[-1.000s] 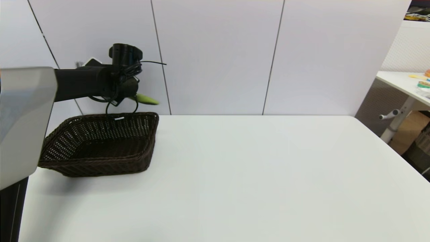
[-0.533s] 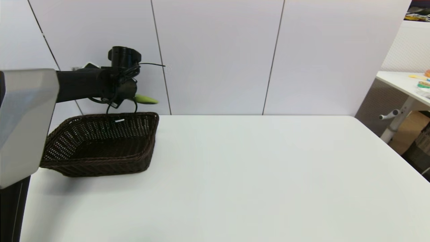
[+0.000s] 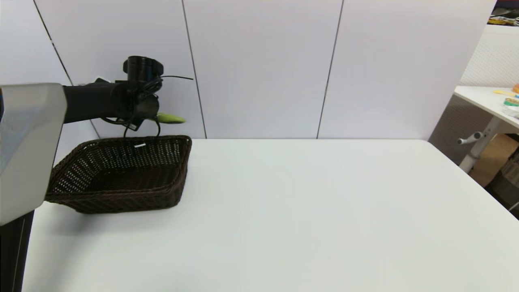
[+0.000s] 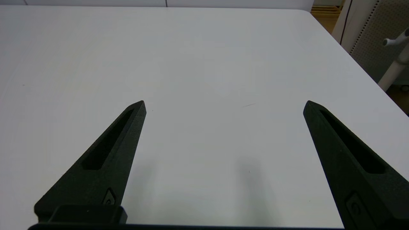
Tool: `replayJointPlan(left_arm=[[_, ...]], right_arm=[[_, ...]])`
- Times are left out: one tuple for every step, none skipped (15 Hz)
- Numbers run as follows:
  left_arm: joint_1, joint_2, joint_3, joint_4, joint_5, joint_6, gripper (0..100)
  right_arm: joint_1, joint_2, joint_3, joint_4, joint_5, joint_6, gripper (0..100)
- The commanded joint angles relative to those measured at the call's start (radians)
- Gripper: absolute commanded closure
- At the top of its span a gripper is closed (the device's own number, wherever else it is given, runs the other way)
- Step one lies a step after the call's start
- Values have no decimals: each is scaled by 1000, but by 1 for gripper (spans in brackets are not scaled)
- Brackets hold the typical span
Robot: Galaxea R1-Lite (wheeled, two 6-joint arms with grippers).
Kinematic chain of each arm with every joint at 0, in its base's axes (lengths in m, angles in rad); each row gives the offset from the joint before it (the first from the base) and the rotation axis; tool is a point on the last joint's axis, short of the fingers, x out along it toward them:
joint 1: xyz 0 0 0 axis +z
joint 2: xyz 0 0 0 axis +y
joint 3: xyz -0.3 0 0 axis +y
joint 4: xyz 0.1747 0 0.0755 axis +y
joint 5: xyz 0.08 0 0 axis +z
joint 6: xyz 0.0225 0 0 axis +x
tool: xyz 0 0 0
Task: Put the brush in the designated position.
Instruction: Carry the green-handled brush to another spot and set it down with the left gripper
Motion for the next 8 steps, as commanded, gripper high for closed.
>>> replayJointPlan(left_arm=[[6,13,1,4,4,-35,100],[7,19,1,2,3,-35,100],[9,22,1,1,3,-35,100],[12,25,1,1,3,-37,100],[12,25,1,-1,3,-37,100],[13,28,1,-1,0,-38,100],[13,31,1,-1,-2,-38,100],[13,34,1,-1,-3,-38,100]], right_arm=[[0,1,2,0,0,0,0],[0,1,2,0,0,0,0],[0,1,2,0,0,0,0],[0,1,2,0,0,0,0],[0,1,2,0,0,0,0],[0,1,2,0,0,0,0],[0,1,2,0,0,0,0],[0,1,2,0,0,0,0]])
